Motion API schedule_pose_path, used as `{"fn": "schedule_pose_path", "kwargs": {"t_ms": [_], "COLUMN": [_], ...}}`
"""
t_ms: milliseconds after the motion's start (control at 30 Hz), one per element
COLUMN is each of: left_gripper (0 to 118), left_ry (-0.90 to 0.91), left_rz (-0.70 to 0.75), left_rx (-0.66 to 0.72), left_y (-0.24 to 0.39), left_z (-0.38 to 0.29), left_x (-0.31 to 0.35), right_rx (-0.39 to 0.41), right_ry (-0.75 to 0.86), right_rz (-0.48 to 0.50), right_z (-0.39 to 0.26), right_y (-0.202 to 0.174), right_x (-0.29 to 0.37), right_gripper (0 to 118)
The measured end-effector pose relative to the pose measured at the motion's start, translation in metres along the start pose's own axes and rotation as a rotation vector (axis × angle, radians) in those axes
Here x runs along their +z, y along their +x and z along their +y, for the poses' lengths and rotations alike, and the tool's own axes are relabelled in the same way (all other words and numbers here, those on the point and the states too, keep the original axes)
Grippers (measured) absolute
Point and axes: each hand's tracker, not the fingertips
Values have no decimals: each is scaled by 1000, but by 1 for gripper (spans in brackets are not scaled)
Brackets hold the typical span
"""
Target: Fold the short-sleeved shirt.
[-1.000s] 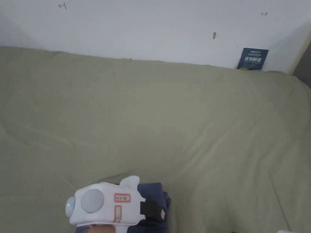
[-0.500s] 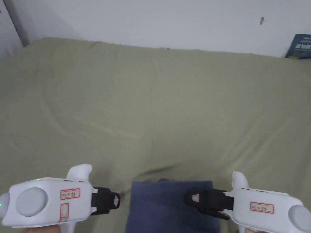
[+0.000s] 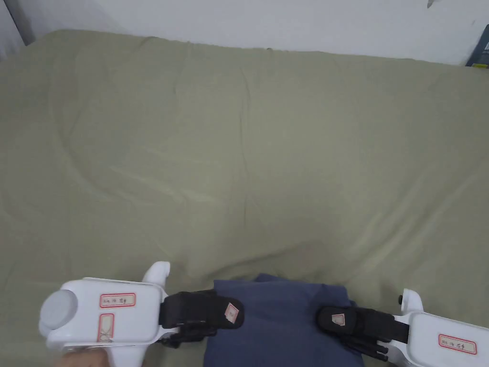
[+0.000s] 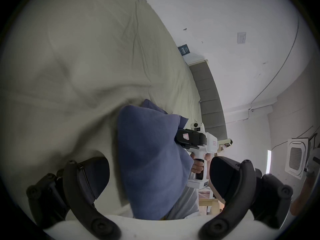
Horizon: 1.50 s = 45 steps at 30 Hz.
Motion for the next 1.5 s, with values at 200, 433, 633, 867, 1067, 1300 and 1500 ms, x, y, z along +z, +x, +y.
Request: {"fn": "schedule_pose_path", "kwargs": {"t_ms": [200,433,633,867,1067,1300,1500], "left_gripper": [98,29,29,29,30,33,117], "left_ry": [3,13,35,146,127,66,175], "left_rz": [-79,15,67,299,398,373,459], "left_rx": [-50,-57,-98,-105,-68,-12,-74], "left_y": [-2,-5,6,-22,-63,-97,-77], "left_z": [3,2,17,84,151,183,169], "left_x": [-31,-24,20,165,267,277,286], "right_rx": [-2,36,166,242,268,243,248], "right_ry": [-10,-21,-9,34,66,74,67], "right_rz": [4,-31,-87,-96,-141,-197,-203], "right_z": [2,1,-1,0,11,19,21], "right_y": [2,-13,-54,-96,-104,-98,-98], "right_x": [-1,-1,15,30,32,27,28], "right_gripper": [1,1,1,1,1,1,1]}}
